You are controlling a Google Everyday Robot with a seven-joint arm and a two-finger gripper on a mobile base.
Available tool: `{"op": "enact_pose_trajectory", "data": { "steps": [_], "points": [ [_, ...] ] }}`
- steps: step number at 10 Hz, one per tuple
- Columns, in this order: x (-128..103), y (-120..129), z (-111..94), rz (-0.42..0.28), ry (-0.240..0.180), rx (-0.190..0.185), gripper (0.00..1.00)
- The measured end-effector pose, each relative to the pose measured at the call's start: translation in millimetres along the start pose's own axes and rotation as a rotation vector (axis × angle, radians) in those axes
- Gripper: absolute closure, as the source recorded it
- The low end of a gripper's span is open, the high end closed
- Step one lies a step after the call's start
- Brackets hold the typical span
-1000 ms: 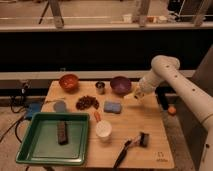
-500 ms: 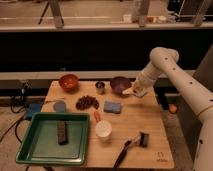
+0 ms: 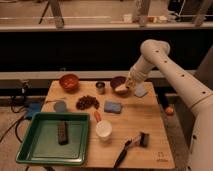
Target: Place banana in purple bowl
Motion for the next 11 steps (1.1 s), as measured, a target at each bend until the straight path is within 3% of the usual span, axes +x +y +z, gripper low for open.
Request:
{"op": "enact_pose_trajectory", "data": {
  "steps": [5, 11],
  "points": [
    [-19.5, -38.3, -1.5, -0.08, -0.002, -0.011, 0.95],
    [-13.8, -51.3, 5.9, -0.099, -0.01, 0.006, 0.95]
  ]
}}
